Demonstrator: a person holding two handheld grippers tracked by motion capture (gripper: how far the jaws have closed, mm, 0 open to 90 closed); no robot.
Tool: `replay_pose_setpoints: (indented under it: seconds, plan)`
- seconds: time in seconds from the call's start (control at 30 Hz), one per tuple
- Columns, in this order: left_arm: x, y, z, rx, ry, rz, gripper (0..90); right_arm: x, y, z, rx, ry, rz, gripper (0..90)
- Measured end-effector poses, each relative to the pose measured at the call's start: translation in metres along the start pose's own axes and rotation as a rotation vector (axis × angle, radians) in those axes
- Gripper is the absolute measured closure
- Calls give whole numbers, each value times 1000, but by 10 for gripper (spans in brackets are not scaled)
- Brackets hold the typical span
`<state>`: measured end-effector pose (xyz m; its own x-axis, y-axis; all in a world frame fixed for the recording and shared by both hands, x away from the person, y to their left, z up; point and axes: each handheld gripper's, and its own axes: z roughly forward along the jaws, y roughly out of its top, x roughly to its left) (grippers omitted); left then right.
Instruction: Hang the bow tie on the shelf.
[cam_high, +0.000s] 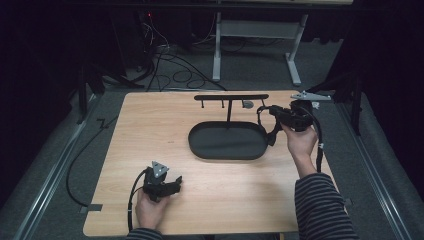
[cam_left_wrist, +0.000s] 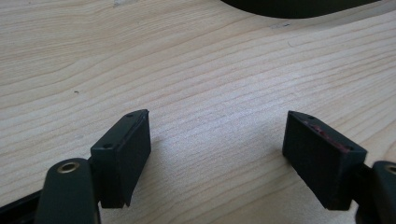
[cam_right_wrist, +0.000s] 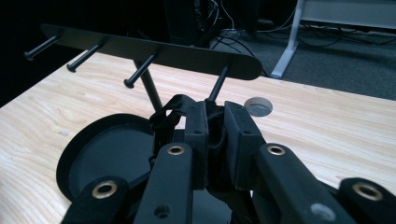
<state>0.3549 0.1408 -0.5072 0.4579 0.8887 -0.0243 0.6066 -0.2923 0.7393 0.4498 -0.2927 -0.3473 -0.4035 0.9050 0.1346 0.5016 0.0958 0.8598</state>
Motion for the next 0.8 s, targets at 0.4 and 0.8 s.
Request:
replay_pose_setpoints:
  seconds: [0.4,0.8]
  plan:
    - [0,0,0,0,0,1,240,-6,8,9,-15,-18,29,817]
    - [0,0,0,-1,-3,-1,240,-9,10,27,17,-58,40,810]
